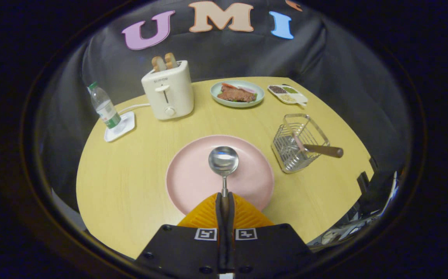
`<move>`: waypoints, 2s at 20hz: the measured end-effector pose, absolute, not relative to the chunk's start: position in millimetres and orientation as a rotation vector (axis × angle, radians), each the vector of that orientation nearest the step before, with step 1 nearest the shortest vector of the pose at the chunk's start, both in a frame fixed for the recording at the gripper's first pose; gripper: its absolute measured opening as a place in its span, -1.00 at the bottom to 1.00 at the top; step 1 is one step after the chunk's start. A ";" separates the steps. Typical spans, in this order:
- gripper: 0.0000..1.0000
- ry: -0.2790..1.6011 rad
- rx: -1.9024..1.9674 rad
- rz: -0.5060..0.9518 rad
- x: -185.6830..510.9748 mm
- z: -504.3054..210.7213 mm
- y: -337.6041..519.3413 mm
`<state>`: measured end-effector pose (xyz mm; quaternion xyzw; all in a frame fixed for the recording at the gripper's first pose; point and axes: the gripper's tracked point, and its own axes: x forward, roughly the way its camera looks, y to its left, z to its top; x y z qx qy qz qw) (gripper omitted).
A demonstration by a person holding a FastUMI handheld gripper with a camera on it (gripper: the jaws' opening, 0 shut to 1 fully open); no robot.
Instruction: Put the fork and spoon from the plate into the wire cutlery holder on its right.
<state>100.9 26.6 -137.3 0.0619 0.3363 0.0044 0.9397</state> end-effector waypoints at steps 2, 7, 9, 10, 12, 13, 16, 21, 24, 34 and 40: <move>-0.93 0.677 0.161 -0.004 104.2 -119.9 19.4; -0.93 0.677 0.233 -0.080 110.8 -84.8 -13.0; -0.93 0.690 0.250 -0.117 116.0 -76.4 -27.5; -0.93 0.696 0.261 -0.132 119.5 -73.0 -33.3; -0.93 0.718 0.293 -0.158 127.1 -70.0 -42.7; -0.93 0.735 0.314 -0.172 130.7 -69.6 -47.2; -0.93 0.799 0.394 -0.223 140.8 -76.3 -56.5; -0.93 0.924 0.498 -0.290 152.4 -90.4 -74.7; -0.93 0.988 0.519 -0.306 160.0 -98.7 -85.0; -0.93 1.198 0.593 -0.314 174.6 -131.3 -91.8; -0.86 1.265 0.640 -0.290 182.7 -131.3 -91.7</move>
